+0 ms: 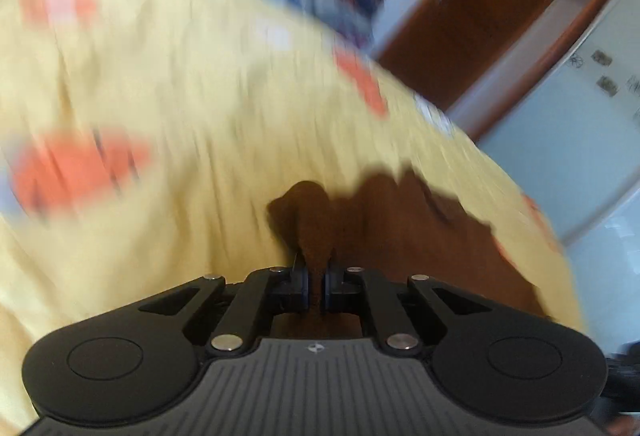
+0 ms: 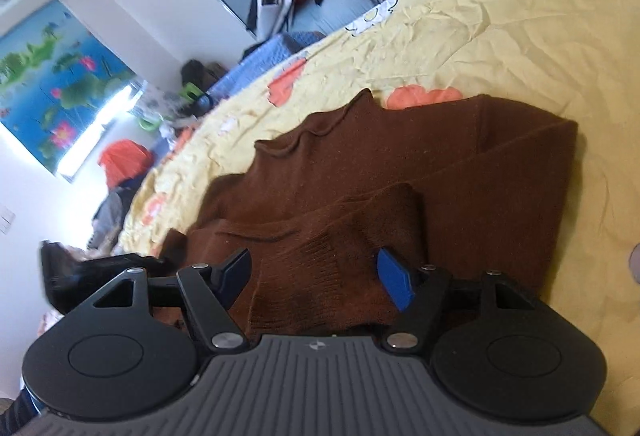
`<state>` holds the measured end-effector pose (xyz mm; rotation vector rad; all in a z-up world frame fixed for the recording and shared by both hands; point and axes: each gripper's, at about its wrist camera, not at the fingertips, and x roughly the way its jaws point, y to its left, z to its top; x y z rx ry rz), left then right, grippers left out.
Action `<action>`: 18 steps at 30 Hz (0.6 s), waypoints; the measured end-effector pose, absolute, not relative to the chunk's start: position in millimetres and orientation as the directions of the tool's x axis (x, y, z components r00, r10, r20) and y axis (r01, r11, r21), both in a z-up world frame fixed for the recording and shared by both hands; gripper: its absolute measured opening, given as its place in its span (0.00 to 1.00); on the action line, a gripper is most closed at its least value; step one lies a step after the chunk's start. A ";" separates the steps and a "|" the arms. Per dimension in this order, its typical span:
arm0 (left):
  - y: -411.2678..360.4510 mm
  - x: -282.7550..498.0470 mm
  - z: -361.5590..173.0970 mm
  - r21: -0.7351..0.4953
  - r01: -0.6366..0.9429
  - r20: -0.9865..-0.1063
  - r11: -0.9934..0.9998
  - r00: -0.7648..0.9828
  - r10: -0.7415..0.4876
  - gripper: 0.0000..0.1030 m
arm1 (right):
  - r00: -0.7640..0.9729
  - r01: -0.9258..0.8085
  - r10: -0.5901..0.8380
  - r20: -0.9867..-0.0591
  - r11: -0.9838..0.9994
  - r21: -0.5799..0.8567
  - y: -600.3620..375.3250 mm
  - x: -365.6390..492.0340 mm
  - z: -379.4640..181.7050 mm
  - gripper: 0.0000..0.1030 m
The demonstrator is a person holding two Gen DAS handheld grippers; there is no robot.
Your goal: Fold small clothes
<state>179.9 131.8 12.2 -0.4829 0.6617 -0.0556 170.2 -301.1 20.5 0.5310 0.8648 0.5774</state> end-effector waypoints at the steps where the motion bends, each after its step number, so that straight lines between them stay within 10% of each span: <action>1: 128.8 167.6 26.1 -0.404 -0.084 -0.504 0.911 0.852 -0.145 0.06 | 0.517 -0.255 0.669 -0.534 0.716 0.649 -303.8 170.1 19.2 0.67; 3: 119.8 151.0 44.6 -0.328 -0.026 -0.410 0.944 0.905 -0.117 0.05 | 0.516 -0.272 0.679 -0.521 0.708 0.652 -306.1 167.2 18.1 0.67; 9: 104.7 173.0 -7.9 -0.060 -0.084 -0.582 0.995 0.813 0.033 0.12 | 0.533 -0.311 0.666 -0.522 0.728 0.611 -299.2 164.3 17.9 0.67; 10: 109.1 171.4 -5.5 -0.093 -0.096 -0.574 0.991 0.818 0.025 0.18 | 0.534 -0.320 0.661 -0.527 0.735 0.598 -297.8 162.4 18.7 0.67; 12: 116.2 164.5 4.6 -0.074 -0.209 -0.575 0.975 0.808 0.130 0.76 | 0.536 -0.337 0.652 -0.537 0.748 0.572 -295.0 160.0 20.2 0.67; 13: 116.7 160.2 9.3 -0.039 -0.287 -0.566 0.957 0.795 0.216 0.88 | 0.536 -0.340 0.649 -0.540 0.751 0.566 -294.4 159.6 20.7 0.67; 15: 118.9 141.4 25.9 -0.050 -0.372 -0.491 0.927 0.817 0.302 0.91 | 0.534 -0.309 0.647 -0.545 0.749 0.586 -297.5 160.5 25.6 0.68; 18: 111.9 115.7 43.1 -0.156 -0.199 -0.413 0.967 0.903 0.119 0.91 | 0.580 -0.272 0.660 -0.478 0.709 0.651 -313.9 159.8 43.9 0.71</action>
